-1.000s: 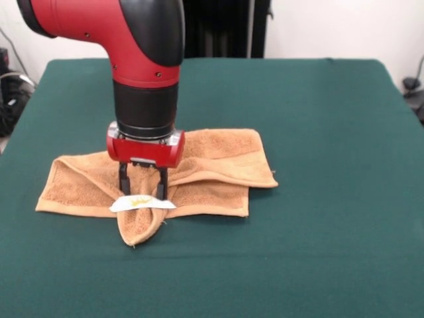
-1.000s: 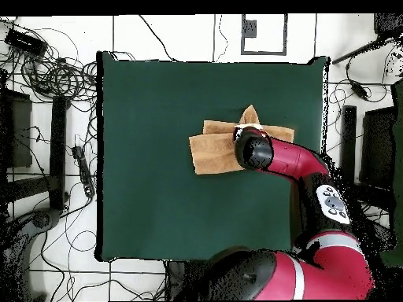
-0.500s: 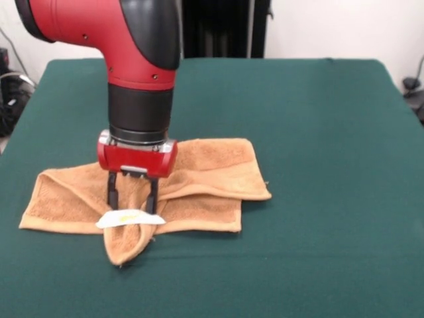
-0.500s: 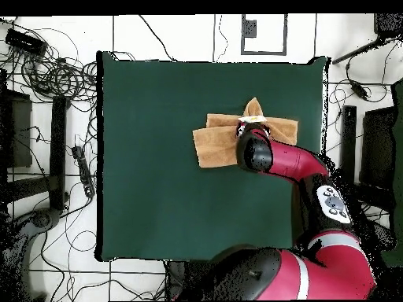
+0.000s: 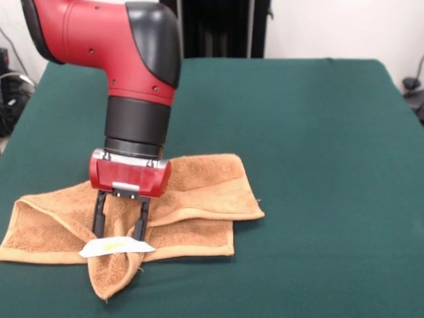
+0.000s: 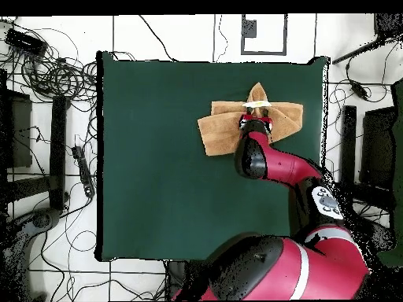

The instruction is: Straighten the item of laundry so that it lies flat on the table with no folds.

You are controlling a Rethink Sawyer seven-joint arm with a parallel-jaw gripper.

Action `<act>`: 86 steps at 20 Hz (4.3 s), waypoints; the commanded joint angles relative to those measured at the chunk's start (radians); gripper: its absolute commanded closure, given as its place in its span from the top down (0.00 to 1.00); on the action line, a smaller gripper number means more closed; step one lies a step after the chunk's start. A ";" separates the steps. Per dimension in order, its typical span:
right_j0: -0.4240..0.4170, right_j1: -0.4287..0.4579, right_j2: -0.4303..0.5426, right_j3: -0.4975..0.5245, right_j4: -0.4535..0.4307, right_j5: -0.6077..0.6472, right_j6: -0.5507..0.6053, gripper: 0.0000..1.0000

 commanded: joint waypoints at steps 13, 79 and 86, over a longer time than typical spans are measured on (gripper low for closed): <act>0.017 0.083 0.091 0.003 0.044 0.021 0.189 1.00; 0.199 -0.033 -0.133 0.101 0.192 0.513 0.160 0.00; 0.153 0.120 -0.058 0.168 0.235 0.374 0.214 0.00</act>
